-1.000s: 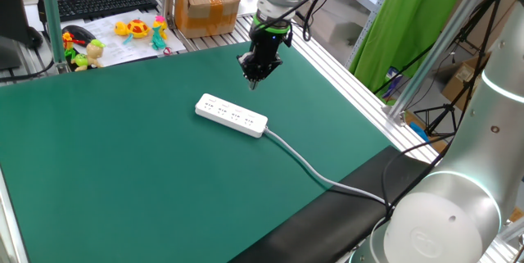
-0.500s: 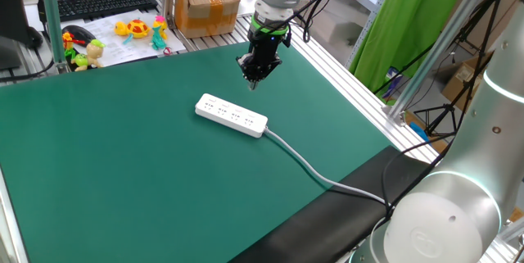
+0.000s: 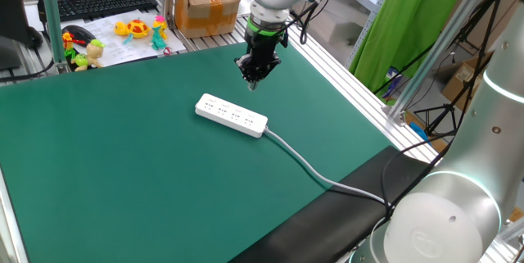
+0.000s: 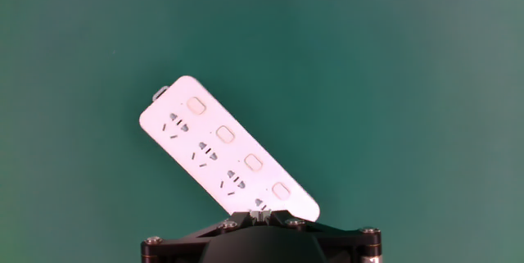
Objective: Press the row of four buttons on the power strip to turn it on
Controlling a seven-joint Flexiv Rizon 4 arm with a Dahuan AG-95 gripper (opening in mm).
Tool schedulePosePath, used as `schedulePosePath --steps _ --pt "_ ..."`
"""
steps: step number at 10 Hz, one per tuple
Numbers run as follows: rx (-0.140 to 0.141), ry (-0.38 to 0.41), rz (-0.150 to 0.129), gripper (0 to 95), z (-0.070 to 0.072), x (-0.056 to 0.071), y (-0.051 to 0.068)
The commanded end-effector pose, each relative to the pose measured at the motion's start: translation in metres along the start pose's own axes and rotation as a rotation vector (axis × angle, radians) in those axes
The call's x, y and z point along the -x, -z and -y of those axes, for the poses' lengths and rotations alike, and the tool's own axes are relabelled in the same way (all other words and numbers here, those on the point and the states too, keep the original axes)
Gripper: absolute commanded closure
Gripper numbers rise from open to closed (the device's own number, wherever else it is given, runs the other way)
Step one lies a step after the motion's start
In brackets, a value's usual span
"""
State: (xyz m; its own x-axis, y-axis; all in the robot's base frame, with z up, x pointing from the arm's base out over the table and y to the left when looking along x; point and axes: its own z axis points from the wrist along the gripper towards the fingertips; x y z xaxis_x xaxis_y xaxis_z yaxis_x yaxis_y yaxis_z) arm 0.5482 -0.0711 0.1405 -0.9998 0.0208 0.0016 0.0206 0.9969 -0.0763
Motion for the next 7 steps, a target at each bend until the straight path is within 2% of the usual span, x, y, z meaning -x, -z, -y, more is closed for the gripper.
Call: schedulePosePath --steps 1,2,3,4,6,7 --pt "0.018 0.118 -0.017 95.0 0.007 0.000 -0.004" --pt "0.019 0.130 -0.045 95.0 0.015 0.001 -0.004" --pt "0.018 0.140 -0.049 95.0 0.021 0.001 -0.005" --pt "0.022 0.142 -0.049 95.0 0.037 -0.002 -0.008" --pt "0.044 0.153 -0.045 95.0 0.059 -0.010 -0.015" --pt "0.045 0.145 -0.041 95.0 0.062 -0.017 -0.019"
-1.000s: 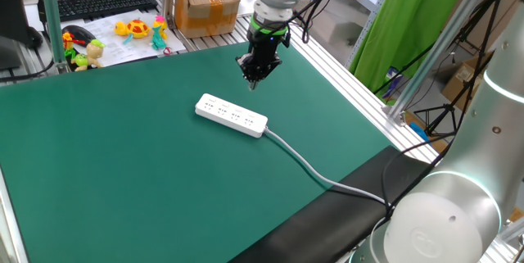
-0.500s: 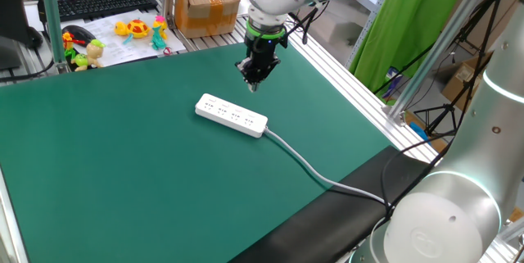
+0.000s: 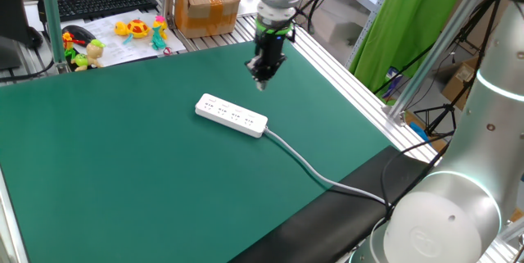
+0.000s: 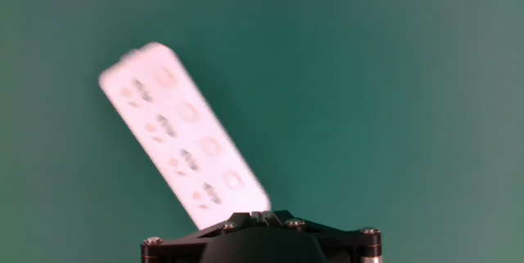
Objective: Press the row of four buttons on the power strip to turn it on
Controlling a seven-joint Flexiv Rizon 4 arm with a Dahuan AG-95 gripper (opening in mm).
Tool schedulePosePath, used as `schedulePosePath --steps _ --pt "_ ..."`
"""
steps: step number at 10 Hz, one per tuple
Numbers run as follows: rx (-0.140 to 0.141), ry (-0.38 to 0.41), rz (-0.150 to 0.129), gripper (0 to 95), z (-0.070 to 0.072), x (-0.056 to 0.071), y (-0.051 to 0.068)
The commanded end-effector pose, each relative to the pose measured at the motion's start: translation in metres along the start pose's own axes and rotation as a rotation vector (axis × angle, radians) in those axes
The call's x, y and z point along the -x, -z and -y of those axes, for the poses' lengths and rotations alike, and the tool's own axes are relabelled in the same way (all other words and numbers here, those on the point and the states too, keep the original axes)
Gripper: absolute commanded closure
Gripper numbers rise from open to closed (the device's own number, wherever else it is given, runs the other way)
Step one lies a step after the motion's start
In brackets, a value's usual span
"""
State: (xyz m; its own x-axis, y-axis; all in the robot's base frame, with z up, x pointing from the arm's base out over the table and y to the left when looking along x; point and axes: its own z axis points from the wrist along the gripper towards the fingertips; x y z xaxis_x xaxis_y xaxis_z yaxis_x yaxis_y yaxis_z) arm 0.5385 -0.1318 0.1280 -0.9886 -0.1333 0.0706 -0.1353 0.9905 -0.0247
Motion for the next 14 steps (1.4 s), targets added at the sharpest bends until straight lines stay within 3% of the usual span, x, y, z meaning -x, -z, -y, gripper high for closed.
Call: schedulePosePath --steps 1,3,7,9,12,14 --pt "0.012 -0.030 0.030 95.0 0.001 -0.021 -0.012" --pt "0.038 -0.054 0.042 95.0 -0.002 -0.033 -0.022" --pt "0.062 -0.055 0.067 95.0 -0.006 -0.033 -0.045" --pt "0.064 -0.093 0.085 95.0 -0.012 -0.032 -0.049" --pt "0.070 -0.103 0.083 95.0 -0.014 -0.021 -0.050" --pt "0.077 -0.117 0.088 95.0 -0.014 -0.016 -0.059"
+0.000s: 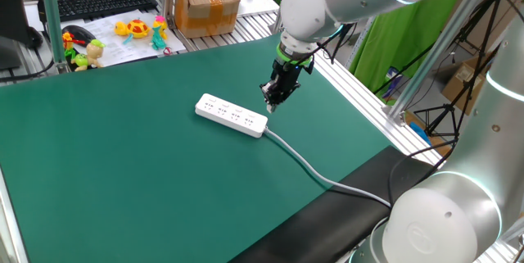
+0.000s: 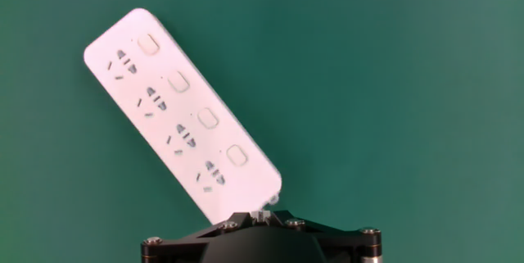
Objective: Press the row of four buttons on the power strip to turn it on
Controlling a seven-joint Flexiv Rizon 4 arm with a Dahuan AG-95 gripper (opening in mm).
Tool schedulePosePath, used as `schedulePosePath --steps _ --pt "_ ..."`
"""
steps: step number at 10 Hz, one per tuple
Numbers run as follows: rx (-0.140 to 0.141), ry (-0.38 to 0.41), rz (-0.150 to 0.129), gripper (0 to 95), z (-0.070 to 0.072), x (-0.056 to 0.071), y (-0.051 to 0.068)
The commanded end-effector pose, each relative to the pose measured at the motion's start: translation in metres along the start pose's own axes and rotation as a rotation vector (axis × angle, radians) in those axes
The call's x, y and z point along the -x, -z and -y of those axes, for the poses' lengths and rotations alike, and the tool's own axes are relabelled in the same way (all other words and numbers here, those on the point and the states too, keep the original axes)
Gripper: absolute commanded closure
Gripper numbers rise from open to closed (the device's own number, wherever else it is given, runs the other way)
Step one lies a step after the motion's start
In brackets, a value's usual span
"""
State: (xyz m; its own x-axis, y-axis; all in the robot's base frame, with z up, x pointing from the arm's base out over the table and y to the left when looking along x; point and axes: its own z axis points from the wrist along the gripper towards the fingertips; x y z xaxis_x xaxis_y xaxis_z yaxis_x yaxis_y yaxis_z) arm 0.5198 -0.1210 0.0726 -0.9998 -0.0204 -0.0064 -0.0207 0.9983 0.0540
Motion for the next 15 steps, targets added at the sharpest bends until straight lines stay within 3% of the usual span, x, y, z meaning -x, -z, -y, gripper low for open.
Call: schedulePosePath --steps 1,8,10,11,12,14,15 --pt "-0.004 -0.011 0.011 95.0 0.000 -0.003 -0.007" --pt "-0.009 -0.079 0.006 95.0 -0.014 0.002 -0.008" --pt "-0.031 -0.099 -0.035 95.0 -0.014 0.002 -0.008" --pt "-0.057 -0.099 -0.084 95.0 -0.014 0.002 -0.008" --pt "-0.066 -0.079 -0.114 95.0 -0.014 0.002 -0.008" --pt "-0.111 -0.003 -0.121 95.0 -0.014 0.002 -0.008" --pt "-0.111 0.002 -0.120 95.0 -0.014 0.002 -0.008"
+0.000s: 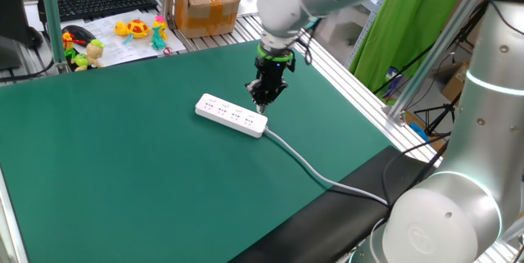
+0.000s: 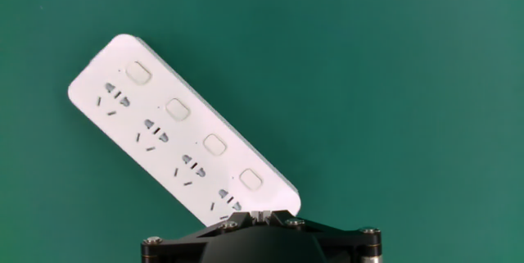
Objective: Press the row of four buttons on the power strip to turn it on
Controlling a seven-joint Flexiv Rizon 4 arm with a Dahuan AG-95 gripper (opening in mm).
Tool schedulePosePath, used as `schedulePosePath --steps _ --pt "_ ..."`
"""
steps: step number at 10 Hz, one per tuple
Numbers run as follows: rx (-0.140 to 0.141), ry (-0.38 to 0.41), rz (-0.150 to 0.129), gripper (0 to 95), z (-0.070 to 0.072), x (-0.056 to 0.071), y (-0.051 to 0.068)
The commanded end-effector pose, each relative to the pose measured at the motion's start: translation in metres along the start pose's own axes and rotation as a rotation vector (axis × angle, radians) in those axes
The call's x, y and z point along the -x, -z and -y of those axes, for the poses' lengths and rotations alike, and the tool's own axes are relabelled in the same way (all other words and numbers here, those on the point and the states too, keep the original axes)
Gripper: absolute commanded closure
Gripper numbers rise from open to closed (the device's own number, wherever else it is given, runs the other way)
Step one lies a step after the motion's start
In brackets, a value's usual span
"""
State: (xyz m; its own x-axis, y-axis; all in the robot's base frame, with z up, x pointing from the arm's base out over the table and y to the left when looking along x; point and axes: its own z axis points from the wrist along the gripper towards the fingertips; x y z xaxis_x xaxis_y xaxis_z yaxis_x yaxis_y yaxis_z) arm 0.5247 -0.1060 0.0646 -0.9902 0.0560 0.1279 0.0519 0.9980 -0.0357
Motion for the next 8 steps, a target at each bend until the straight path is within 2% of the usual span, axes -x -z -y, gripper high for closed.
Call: schedulePosePath --steps 1,2,5,7,8 --pt "-0.035 0.110 0.010 95.0 0.0007 -0.0031 0.0008" --pt "-0.029 0.127 -0.006 95.0 0.0007 -0.0031 0.0008" --pt "-0.029 0.157 0.010 95.0 0.0014 -0.0030 0.0005" --pt "-0.047 0.215 0.044 57.0 0.0067 -0.0009 -0.0029" --pt "-0.050 0.258 0.069 57.0 0.0087 0.0003 -0.0046"
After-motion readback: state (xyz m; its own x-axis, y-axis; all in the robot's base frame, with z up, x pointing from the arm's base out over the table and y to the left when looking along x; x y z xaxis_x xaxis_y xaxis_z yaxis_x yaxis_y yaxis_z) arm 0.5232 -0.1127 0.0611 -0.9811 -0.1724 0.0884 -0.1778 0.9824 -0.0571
